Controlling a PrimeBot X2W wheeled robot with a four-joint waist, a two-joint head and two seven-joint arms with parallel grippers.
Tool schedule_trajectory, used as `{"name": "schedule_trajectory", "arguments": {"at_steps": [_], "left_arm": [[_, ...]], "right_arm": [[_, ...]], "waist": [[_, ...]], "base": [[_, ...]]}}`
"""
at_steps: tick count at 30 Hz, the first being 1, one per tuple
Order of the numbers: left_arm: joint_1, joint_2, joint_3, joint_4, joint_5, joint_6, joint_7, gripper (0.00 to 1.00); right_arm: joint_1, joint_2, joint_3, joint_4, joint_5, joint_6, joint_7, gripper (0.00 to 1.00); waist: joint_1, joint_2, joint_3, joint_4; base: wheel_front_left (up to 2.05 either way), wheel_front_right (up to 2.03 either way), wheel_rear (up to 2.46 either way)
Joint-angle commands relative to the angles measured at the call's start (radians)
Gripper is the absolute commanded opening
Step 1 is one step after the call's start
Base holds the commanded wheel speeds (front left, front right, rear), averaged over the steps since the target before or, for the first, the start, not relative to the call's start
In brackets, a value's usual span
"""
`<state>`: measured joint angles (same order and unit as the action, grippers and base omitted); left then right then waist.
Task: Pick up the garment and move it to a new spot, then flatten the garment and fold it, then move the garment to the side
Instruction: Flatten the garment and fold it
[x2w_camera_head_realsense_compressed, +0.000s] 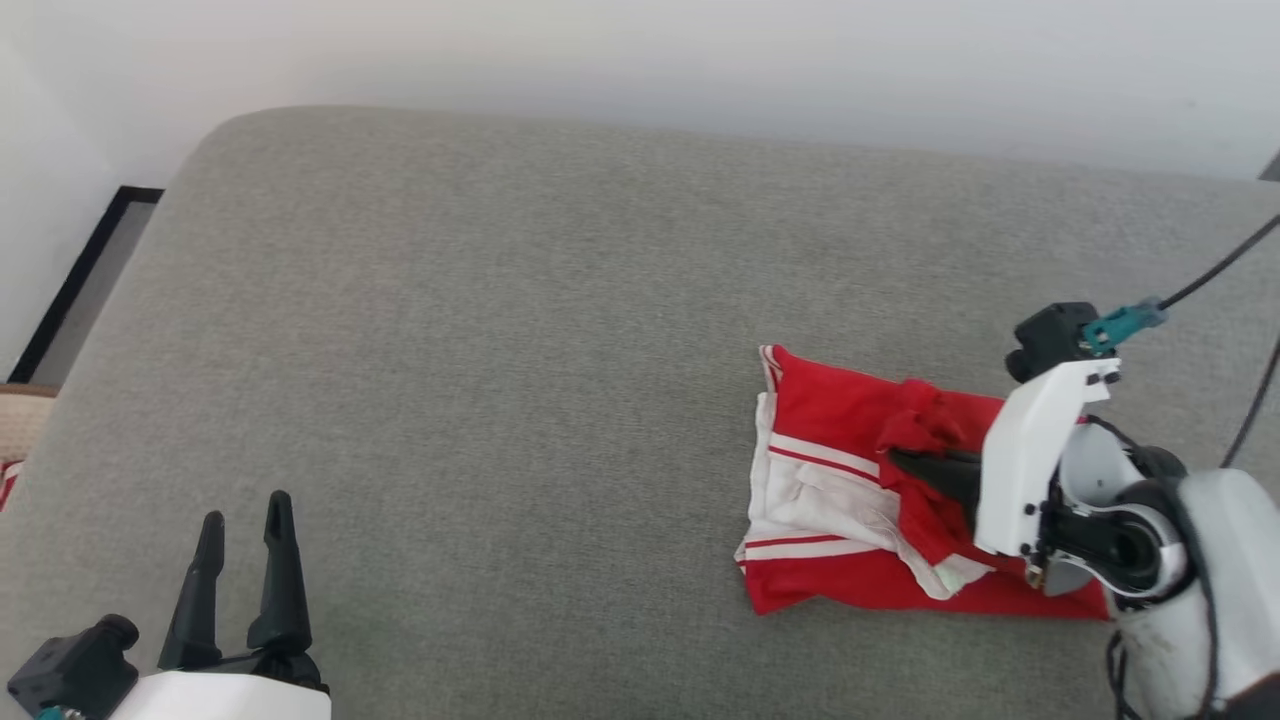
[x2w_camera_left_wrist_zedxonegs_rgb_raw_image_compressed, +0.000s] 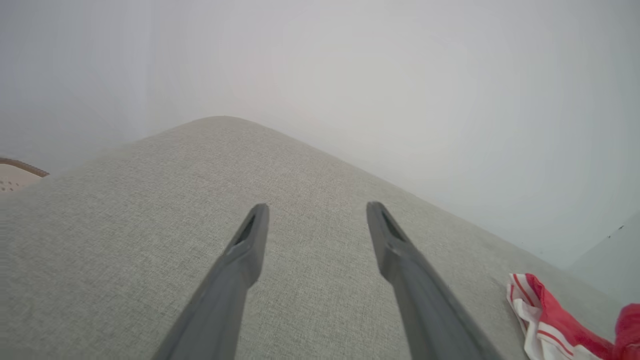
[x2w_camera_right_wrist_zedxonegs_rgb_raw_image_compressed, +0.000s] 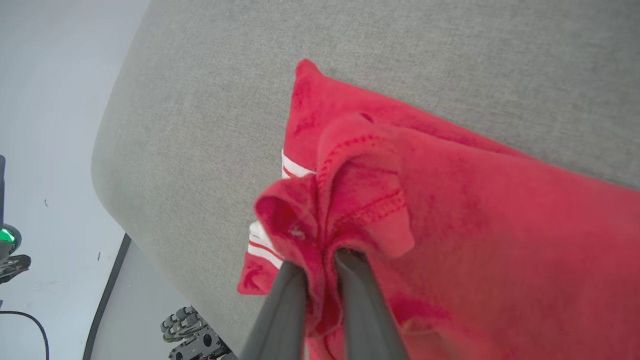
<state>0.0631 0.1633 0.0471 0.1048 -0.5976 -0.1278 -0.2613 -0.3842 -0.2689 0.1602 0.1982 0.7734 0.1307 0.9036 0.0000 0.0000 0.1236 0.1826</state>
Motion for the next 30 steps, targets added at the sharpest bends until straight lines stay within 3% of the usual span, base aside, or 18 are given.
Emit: {"name": "schedule_trajectory", "arguments": {"at_steps": [1,7,8,10,11,12,20,30], "left_arm": [[-0.015,0.003,-0.003,0.002,-0.001,-0.004,-0.005,1.00],[-0.018,0.002,-0.008,0.008,-0.008,-0.004,-0.005,1.00],[-0.018,0.001,-0.009,0.010,-0.012,-0.004,-0.005,1.00],[-0.018,0.003,-0.013,0.010,-0.015,-0.004,-0.005,1.00],[-0.017,0.003,-0.012,0.012,-0.017,-0.004,-0.005,1.00],[-0.016,0.002,-0.010,0.012,-0.019,-0.004,-0.005,1.00],[-0.001,0.000,0.001,0.013,-0.029,-0.004,-0.005,1.00],[0.016,0.003,0.019,0.003,-0.034,-0.004,-0.005,1.00]], "right_arm": [[-0.023,0.016,0.018,0.026,0.006,0.000,-0.024,0.00],[-0.060,0.025,0.065,0.114,0.004,0.000,-0.074,0.00],[-0.068,0.025,0.074,0.131,0.001,0.000,-0.083,0.12],[-0.083,0.019,0.095,0.155,-0.007,0.000,-0.097,0.51],[-0.090,0.018,0.107,0.162,-0.007,0.000,-0.101,0.88],[-0.097,0.013,0.121,0.165,-0.010,0.000,-0.102,1.00],[-0.136,-0.045,0.210,0.095,-0.022,0.000,-0.115,1.00],[-0.090,-0.110,0.152,-0.021,-0.066,0.000,-0.224,1.00]], "waist": [[0.0000,0.0000,-0.003,0.016],[0.0000,0.0000,-0.003,0.038],[0.0000,0.0000,-0.002,0.040],[0.0000,0.0000,-0.002,0.043],[0.0000,0.0000,-0.002,0.043],[0.0000,0.0000,-0.002,0.042],[0.0000,0.0000,-0.007,0.009],[0.0000,0.0000,-0.029,-0.067]], "base": [[0.00,0.00,0.00],[0.00,0.00,0.00],[0.00,0.00,0.00],[0.00,0.00,0.00],[0.00,0.00,0.00],[0.00,0.00,0.00],[0.00,0.00,0.00],[0.00,0.00,0.00]]}}
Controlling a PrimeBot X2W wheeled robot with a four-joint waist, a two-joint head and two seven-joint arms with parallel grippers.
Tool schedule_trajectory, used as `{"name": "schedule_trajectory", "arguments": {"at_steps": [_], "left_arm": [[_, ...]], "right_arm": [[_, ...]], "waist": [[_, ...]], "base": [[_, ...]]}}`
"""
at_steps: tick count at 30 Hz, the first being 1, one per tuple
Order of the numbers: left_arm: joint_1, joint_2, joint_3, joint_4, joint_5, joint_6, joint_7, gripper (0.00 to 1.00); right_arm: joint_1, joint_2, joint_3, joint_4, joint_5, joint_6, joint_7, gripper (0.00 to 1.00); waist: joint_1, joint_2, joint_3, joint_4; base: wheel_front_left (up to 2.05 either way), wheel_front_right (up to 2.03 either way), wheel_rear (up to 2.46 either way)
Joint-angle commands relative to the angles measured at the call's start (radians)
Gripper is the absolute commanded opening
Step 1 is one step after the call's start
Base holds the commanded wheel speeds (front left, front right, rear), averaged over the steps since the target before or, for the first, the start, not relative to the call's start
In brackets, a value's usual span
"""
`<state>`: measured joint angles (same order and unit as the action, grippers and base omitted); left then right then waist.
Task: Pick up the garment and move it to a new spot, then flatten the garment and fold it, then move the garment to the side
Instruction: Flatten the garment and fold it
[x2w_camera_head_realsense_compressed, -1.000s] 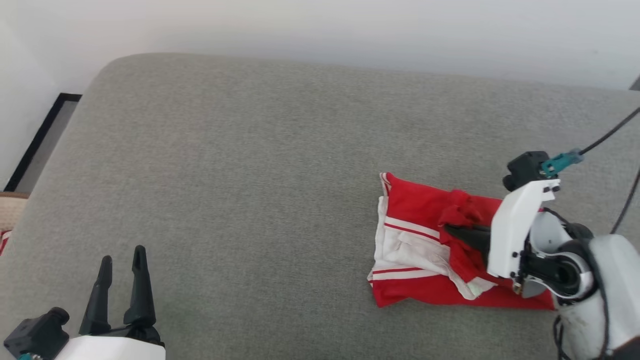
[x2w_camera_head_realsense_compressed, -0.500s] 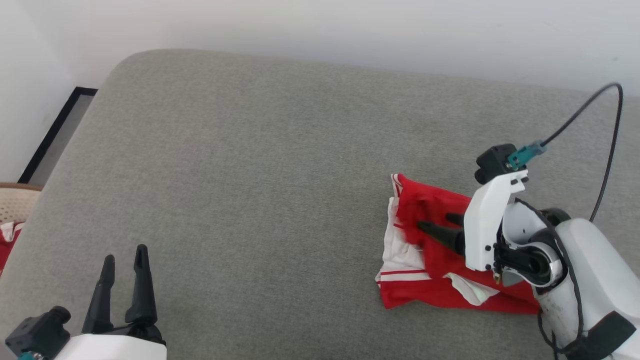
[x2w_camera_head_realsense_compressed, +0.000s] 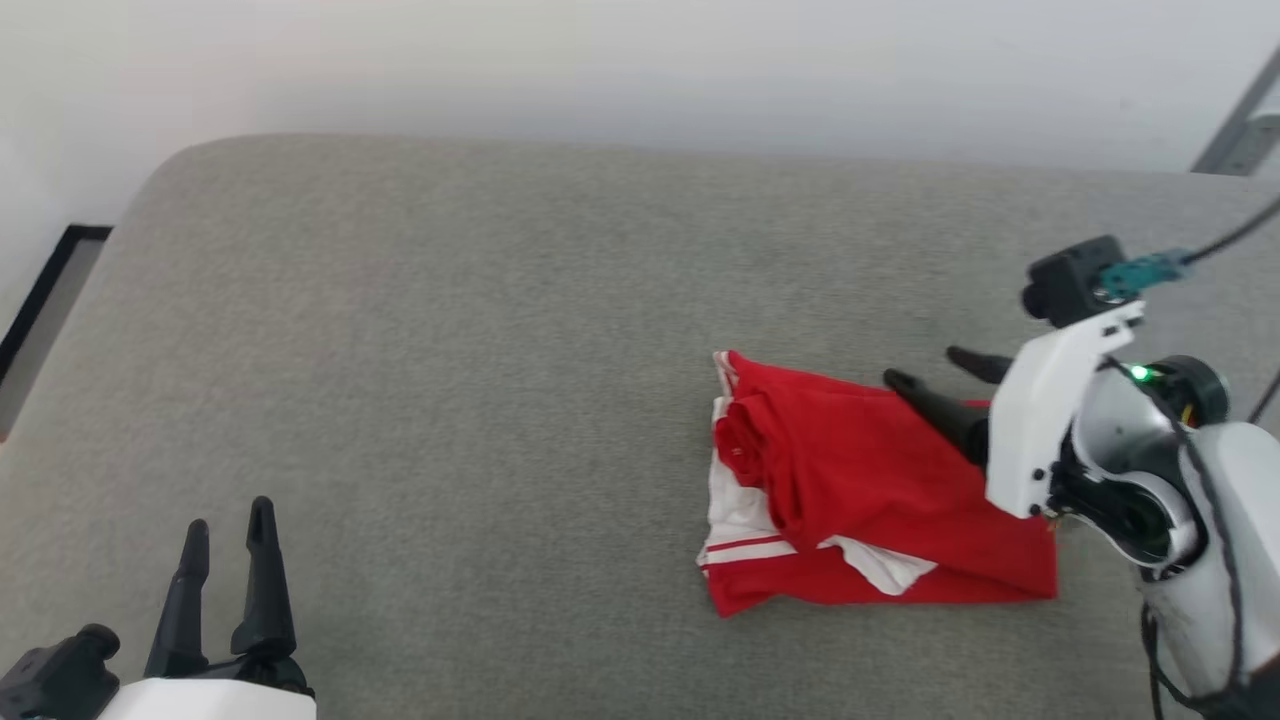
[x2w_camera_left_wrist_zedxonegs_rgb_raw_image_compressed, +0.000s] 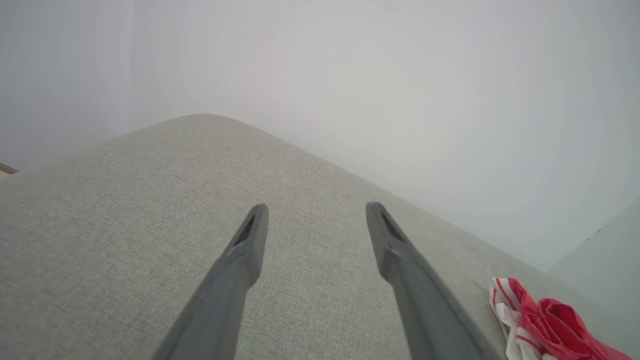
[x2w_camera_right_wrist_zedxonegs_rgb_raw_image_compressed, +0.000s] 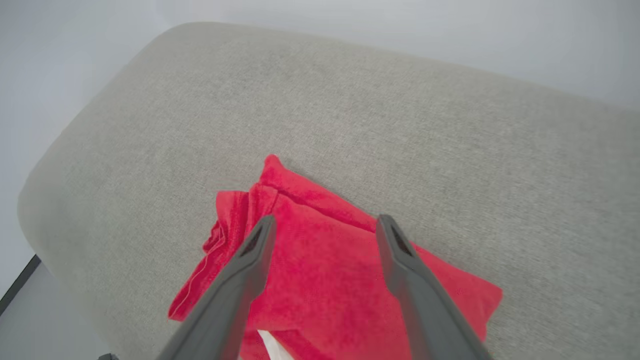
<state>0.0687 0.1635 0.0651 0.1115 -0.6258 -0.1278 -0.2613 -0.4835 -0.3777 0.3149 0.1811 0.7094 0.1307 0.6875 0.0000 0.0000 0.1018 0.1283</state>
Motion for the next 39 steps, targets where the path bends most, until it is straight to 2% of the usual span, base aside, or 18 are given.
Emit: {"name": "schedule_trajectory", "arguments": {"at_steps": [1,12,18,19,26,35,39], "left_arm": [[0.014,0.004,0.002,-0.005,-0.005,-0.004,-0.005,1.00],[0.044,0.016,0.020,-0.024,0.038,-0.004,-0.005,1.00],[0.073,0.017,0.024,-0.036,0.070,-0.004,-0.005,1.00],[0.073,0.017,0.024,-0.036,0.070,-0.004,-0.005,1.00],[0.101,0.030,0.022,-0.039,0.116,-0.004,-0.005,1.00],[0.127,0.042,0.035,-0.031,0.152,-0.004,-0.005,1.00],[0.137,0.046,0.027,-0.017,0.157,-0.004,-0.005,1.00]], "right_arm": [[0.021,-0.005,-0.012,-0.011,-0.009,0.000,-0.026,1.00],[0.181,-0.001,-0.111,-0.064,-0.110,0.000,-0.314,1.00],[0.275,0.010,-0.150,-0.047,-0.110,0.000,-0.482,1.00],[0.275,0.010,-0.150,-0.047,-0.110,0.000,-0.482,1.00],[0.353,0.011,-0.185,0.009,-0.141,0.000,-0.684,1.00],[0.435,0.010,-0.231,0.106,-0.199,0.000,-0.880,1.00],[0.455,0.018,-0.237,0.145,-0.210,0.000,-0.922,1.00]], "waist": [[0.0000,0.0000,-0.010,-0.021],[0.0000,0.0000,-0.067,-0.103],[0.0000,0.0000,-0.099,-0.127],[0.0000,0.0000,-0.099,-0.127],[0.0000,0.0000,-0.117,-0.137],[0.0000,0.0000,-0.138,-0.136],[0.0000,0.0000,-0.139,-0.135]], "base": [[0.00,0.00,0.00],[0.00,0.00,0.00],[0.00,0.00,0.00],[0.00,0.00,0.00],[0.00,0.00,0.00],[0.00,0.00,0.00],[0.00,0.00,0.00]]}}
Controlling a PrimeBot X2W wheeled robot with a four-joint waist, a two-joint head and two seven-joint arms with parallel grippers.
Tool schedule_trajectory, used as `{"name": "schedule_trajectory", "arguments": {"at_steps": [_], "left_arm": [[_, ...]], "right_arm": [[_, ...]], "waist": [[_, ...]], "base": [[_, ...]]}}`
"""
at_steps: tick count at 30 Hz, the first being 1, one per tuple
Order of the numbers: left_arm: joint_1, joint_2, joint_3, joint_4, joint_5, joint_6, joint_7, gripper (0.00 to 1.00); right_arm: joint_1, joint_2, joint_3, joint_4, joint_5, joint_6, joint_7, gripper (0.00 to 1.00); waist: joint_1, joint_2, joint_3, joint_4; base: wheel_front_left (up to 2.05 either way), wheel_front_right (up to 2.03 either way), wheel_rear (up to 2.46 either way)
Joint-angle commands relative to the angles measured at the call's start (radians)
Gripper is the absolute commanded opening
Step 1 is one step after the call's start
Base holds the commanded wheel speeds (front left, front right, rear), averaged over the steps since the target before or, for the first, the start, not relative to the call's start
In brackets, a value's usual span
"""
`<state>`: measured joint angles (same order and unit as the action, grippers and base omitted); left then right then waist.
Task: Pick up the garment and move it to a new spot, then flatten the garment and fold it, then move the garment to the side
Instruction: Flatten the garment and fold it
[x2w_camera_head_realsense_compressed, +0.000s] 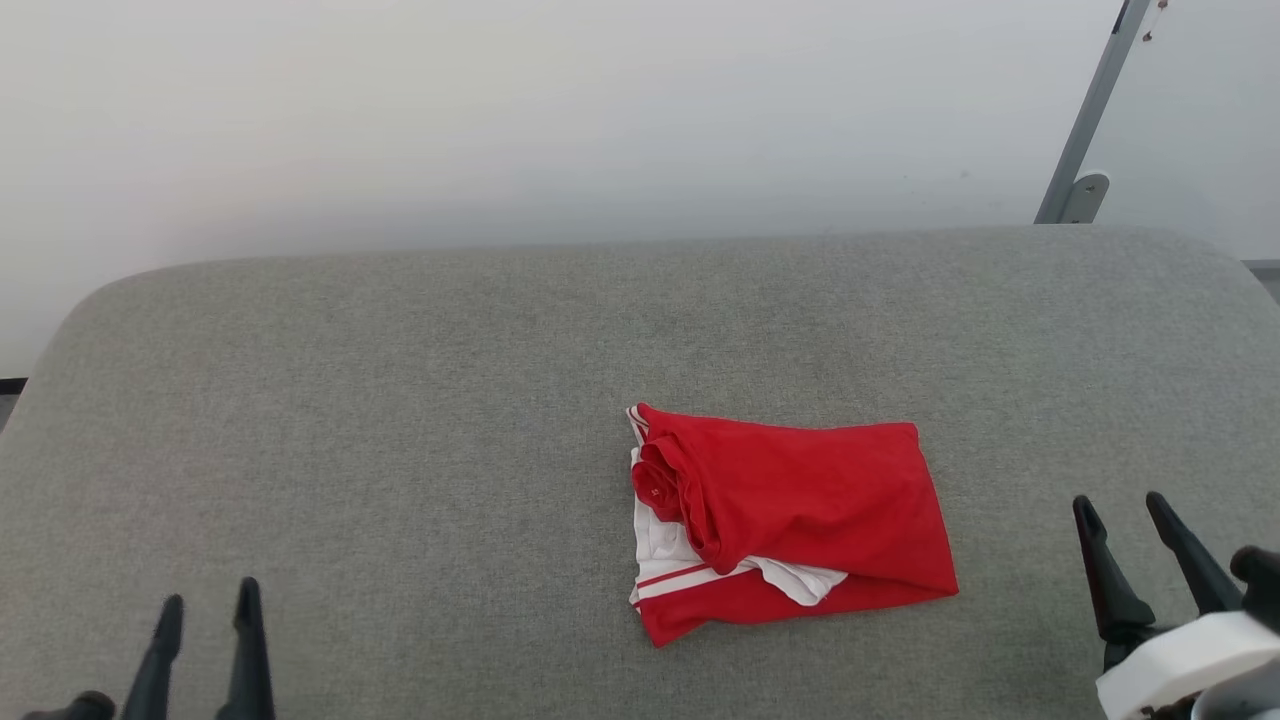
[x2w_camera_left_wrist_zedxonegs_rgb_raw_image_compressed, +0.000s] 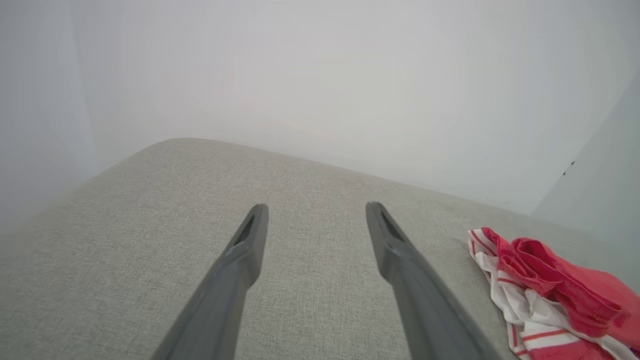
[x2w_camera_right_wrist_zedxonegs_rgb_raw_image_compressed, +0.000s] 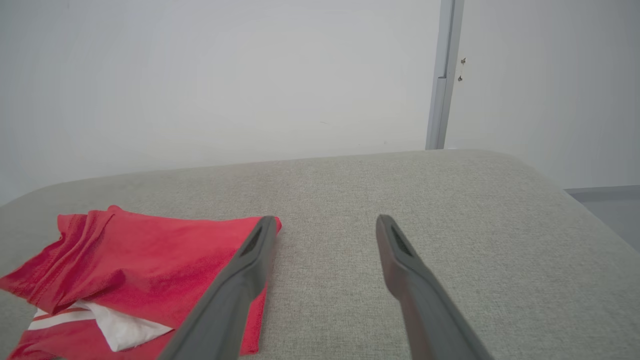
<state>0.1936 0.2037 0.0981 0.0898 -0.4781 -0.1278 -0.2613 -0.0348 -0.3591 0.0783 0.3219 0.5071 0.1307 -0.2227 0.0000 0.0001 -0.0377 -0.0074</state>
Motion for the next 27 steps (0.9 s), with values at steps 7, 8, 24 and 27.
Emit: {"name": "schedule_trajectory", "arguments": {"at_steps": [7,8,24,27], "left_arm": [[0.007,0.029,-0.049,0.039,0.031,-0.004,-0.005,1.00],[0.005,0.030,-0.052,0.043,0.033,-0.004,-0.005,1.00],[-0.027,0.023,-0.053,0.052,0.025,-0.004,-0.005,1.00],[-0.027,0.021,-0.056,0.051,0.025,-0.004,-0.005,1.00]], "right_arm": [[0.037,0.016,-0.001,0.035,-0.006,0.000,-0.042,1.00],[0.042,0.020,0.000,0.037,-0.013,0.000,-0.043,1.00],[0.113,0.083,-0.065,-0.019,-0.072,0.000,-0.043,1.00],[0.118,0.085,-0.065,-0.023,-0.074,0.000,-0.043,1.00]], "waist": [[0.0000,-0.0001,0.005,0.006],[0.0000,-0.0001,0.006,0.007],[0.0000,-0.0001,0.005,0.025],[0.0000,-0.0001,0.006,0.028]], "base": [[0.00,0.00,0.00],[0.00,0.00,0.00],[0.00,0.00,0.00],[0.00,0.00,0.00]]}}
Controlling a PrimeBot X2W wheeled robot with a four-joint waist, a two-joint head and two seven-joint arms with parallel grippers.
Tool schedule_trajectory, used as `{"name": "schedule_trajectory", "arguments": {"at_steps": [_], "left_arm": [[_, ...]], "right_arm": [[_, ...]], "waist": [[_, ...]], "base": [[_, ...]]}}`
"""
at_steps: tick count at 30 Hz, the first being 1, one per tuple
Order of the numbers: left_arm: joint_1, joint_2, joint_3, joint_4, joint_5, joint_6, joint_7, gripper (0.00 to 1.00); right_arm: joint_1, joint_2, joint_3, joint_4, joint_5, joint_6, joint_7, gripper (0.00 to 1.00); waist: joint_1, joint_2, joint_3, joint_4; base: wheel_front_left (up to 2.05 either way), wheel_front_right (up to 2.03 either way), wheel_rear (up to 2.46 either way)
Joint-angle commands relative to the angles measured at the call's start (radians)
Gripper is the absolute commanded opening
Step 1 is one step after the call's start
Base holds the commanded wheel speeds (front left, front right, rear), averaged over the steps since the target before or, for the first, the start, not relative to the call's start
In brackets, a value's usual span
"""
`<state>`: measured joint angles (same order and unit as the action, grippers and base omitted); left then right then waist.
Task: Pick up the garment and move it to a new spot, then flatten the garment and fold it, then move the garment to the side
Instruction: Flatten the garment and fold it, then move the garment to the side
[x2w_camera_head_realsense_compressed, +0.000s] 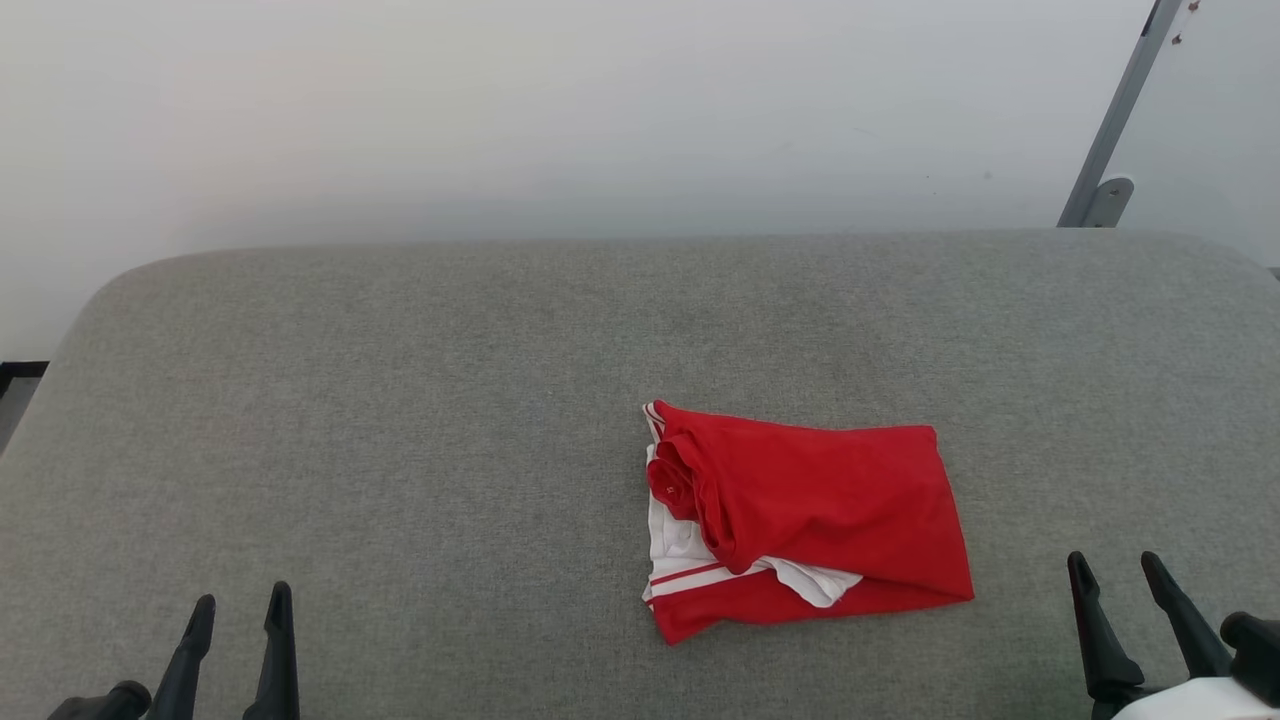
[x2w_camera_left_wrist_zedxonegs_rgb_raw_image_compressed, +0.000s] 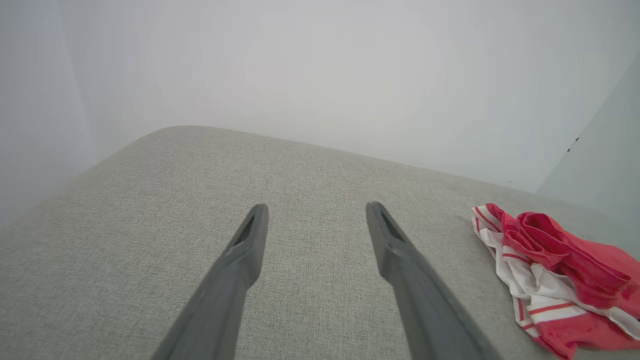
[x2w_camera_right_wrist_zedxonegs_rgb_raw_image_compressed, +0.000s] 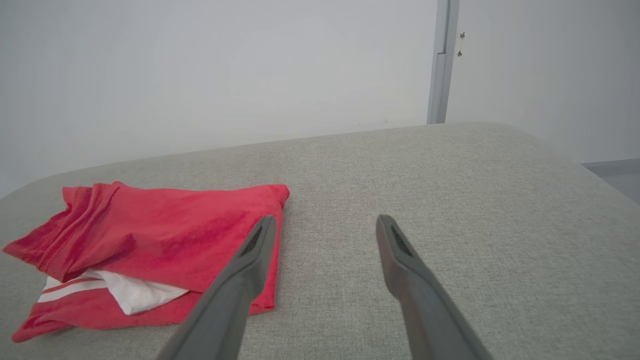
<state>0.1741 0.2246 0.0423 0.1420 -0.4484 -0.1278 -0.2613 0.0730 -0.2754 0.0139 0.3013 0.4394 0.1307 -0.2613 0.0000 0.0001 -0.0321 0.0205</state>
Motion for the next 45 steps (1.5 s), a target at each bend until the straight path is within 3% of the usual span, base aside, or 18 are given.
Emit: {"name": "schedule_trajectory", "arguments": {"at_steps": [1,9,14,34,38,45], "left_arm": [[-0.007,0.000,-0.001,-0.001,-0.006,-0.004,-0.005,1.00],[-0.009,-0.004,0.005,-0.009,-0.009,-0.004,-0.005,1.00],[-0.012,-0.003,-0.003,-0.001,-0.014,-0.004,-0.005,1.00],[-0.075,0.008,-0.094,0.043,-0.057,-0.004,-0.005,1.00],[-0.094,0.012,-0.110,0.053,-0.071,-0.004,-0.005,1.00],[-0.131,0.015,-0.131,0.061,-0.084,-0.004,-0.005,1.00]], "right_arm": [[0.012,0.001,0.000,-0.004,-0.007,0.000,-0.005,1.00],[-0.016,-0.008,0.028,0.027,0.024,0.000,-0.005,1.00],[-0.084,-0.036,0.080,0.064,0.074,0.000,0.067,1.00],[-0.407,-0.229,0.283,0.122,0.299,0.000,0.775,1.00],[-0.451,-0.238,0.295,0.165,0.342,0.000,0.900,1.00],[-0.538,-0.191,0.332,0.272,0.426,0.000,1.072,1.00]], "waist": [[0.0000,-0.0001,0.000,0.001],[0.0000,-0.0001,0.005,0.003],[0.0000,-0.0001,0.013,0.009],[0.0000,-0.0001,0.104,0.122],[0.0000,-0.0001,0.124,0.146],[0.0000,-0.0001,0.166,0.164]], "base": [[0.00,0.00,0.00],[0.00,0.00,0.00],[0.00,0.00,0.00],[0.00,0.00,0.00],[0.00,0.00,0.00],[0.00,0.00,0.00]]}}
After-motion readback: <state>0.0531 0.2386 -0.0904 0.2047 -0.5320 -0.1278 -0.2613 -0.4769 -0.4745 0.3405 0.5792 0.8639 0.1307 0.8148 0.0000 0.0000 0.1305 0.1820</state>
